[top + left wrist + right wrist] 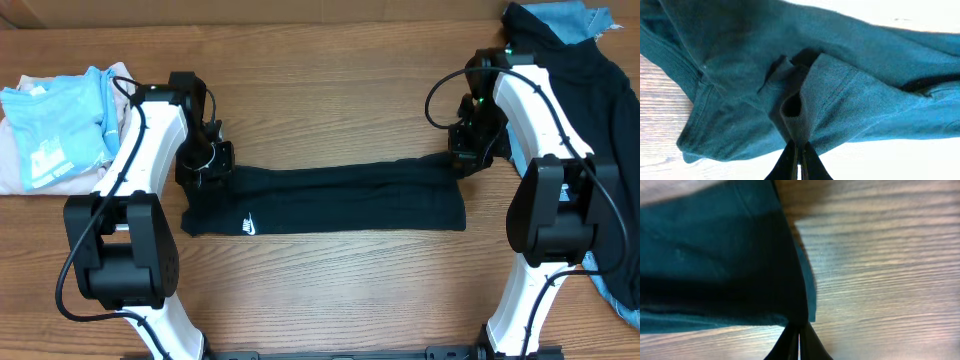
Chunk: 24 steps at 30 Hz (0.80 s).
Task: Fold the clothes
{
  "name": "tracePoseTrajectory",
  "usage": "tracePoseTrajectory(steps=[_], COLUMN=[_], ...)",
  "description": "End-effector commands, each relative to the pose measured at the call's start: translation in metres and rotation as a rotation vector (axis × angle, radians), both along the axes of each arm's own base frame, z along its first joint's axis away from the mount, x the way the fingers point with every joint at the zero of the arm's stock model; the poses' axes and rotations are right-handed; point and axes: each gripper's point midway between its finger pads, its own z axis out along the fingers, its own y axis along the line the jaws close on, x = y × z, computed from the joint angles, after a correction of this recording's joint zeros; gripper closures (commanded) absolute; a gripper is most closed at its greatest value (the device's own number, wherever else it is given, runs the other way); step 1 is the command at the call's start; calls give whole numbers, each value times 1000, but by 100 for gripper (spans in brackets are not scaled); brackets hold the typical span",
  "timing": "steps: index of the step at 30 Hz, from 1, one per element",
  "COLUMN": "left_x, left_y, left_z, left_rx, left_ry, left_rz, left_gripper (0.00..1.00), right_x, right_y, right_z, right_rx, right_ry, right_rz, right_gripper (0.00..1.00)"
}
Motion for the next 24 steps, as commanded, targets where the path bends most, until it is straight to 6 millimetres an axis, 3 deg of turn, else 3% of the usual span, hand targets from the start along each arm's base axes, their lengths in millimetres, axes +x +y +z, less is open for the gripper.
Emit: tracePoseTrajectory(steps=[1,12,14,15,16,17,24], left_x=[-3,-17,-19,-20,-20,-20,-23], left_y=[-3,-3,-3,-3,-3,-3,-3], left_z=[5,7,7,7,7,7,8], left_rx=[-6,-5,-5,-5,-5,-5,-5], left_ry=[-9,48,58,61,61,62,75], left_rz=[-7,-8,-8,-7,-7,-7,-7], left_gripper=[96,93,90,82,72,70,70], right_x=[-8,-29,-31,-32,-31,-31,-26], right_y=[-4,-6,-6,-6,-6,-6,-8], right_z=[6,7,8,8,8,8,6], right_rx=[-7,-19,-19,-19,-19,-19,-18], right_ry=[6,92,101,102,102,102,80], right_rz=[-10,-6,-7,-7,-7,-7,-11], right_gripper=[96,95,85,73,68,64,59])
